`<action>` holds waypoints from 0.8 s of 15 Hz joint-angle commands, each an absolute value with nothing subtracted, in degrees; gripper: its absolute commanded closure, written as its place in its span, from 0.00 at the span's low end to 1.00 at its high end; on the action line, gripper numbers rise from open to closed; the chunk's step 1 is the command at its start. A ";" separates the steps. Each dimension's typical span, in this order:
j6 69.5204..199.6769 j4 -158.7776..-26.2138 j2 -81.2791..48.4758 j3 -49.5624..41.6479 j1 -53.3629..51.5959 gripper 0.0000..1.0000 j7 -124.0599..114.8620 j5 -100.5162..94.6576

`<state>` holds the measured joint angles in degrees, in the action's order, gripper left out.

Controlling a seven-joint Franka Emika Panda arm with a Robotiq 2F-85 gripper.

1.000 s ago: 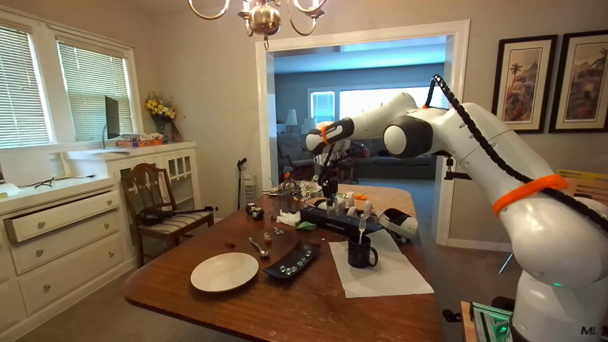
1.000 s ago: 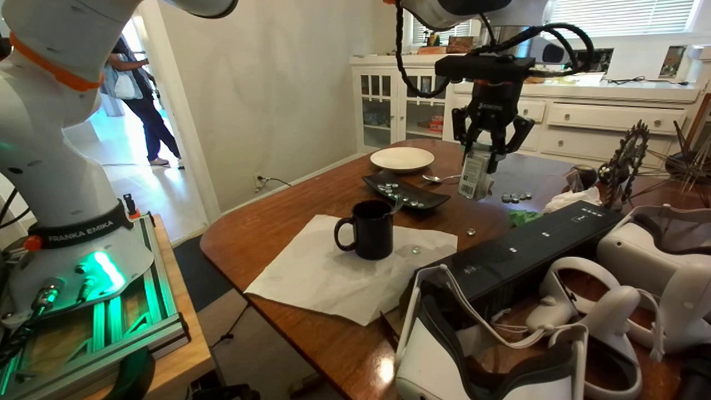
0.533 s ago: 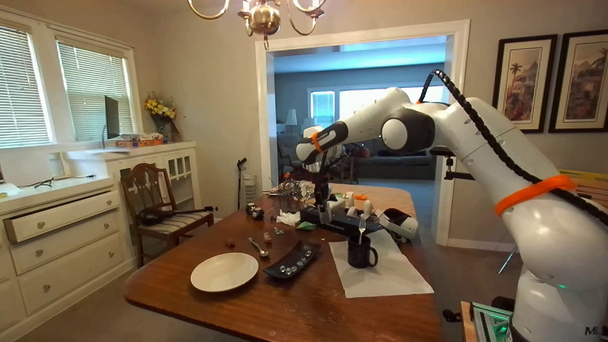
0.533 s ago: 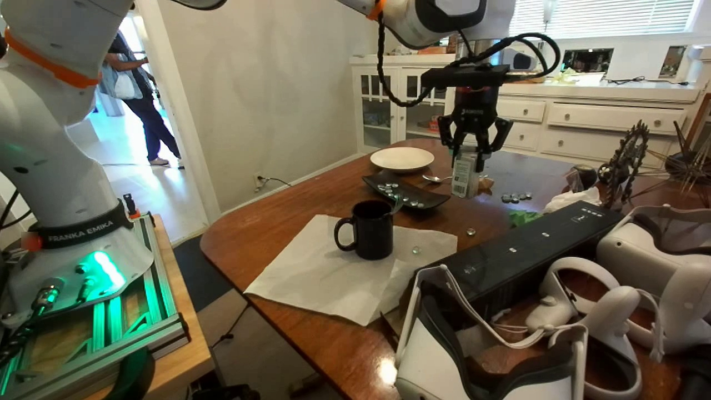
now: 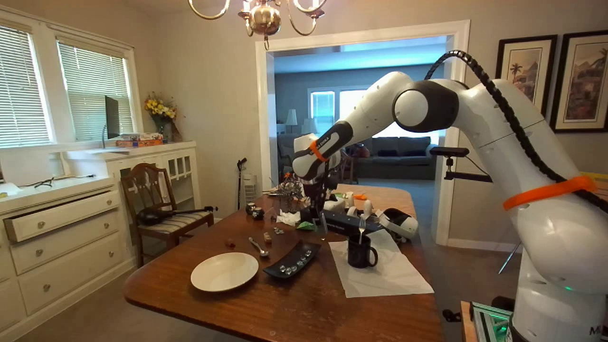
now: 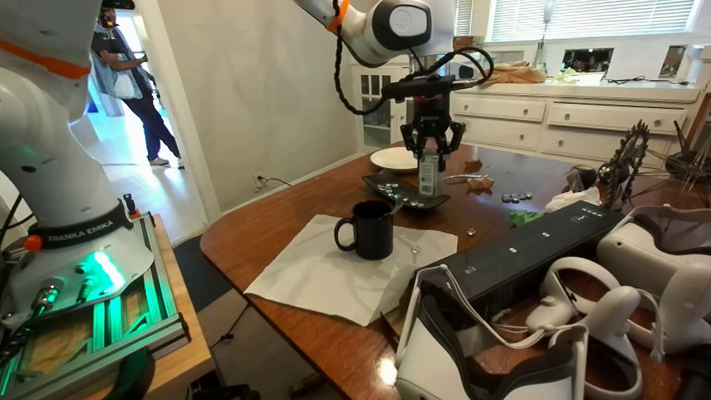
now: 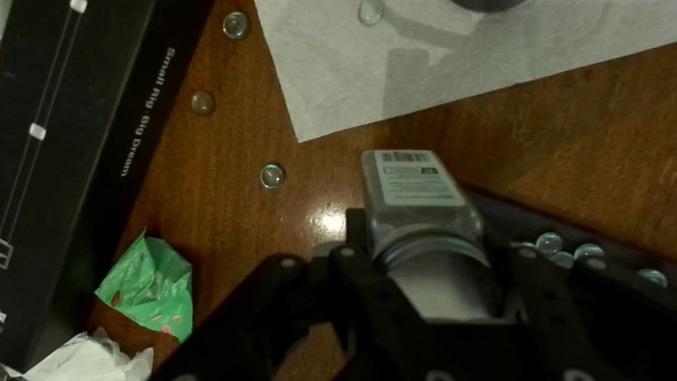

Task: Pick up the bottle and put it in the cup

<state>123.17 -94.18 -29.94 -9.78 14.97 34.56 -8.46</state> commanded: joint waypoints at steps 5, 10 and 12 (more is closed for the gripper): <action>130.99 -108.19 -21.27 -9.20 15.79 0.52 31.33 -9.11; 133.36 -114.68 -16.51 -9.55 15.63 0.77 31.43 -9.00; 134.92 -117.42 -13.55 -10.09 14.96 0.77 29.73 -10.73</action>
<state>133.55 -114.74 -16.55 -9.93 15.27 31.54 -8.83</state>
